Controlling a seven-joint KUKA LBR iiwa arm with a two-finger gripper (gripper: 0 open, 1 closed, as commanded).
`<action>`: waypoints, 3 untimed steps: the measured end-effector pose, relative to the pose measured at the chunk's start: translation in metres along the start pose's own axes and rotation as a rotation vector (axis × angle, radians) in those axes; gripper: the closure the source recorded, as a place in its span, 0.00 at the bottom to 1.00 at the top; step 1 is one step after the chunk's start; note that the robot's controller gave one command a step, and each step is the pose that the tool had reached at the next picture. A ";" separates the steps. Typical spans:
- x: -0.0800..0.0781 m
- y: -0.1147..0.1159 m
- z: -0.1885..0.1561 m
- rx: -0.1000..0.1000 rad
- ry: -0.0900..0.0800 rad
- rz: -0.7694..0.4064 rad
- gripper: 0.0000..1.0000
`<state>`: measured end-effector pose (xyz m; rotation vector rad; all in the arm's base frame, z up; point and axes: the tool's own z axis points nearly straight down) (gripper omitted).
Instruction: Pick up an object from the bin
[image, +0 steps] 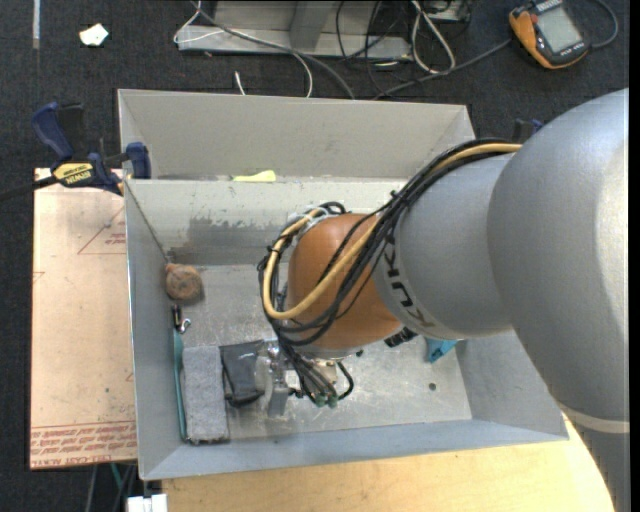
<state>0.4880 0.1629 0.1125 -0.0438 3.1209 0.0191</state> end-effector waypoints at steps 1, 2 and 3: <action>0.000 0.000 -0.013 0.000 0.001 0.001 1.00; 0.001 0.000 -0.043 0.002 0.010 0.001 1.00; -0.002 0.001 -0.076 -0.001 0.000 0.002 1.00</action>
Offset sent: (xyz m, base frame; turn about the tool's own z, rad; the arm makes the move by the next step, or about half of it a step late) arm -0.0004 0.0001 0.1331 0.0009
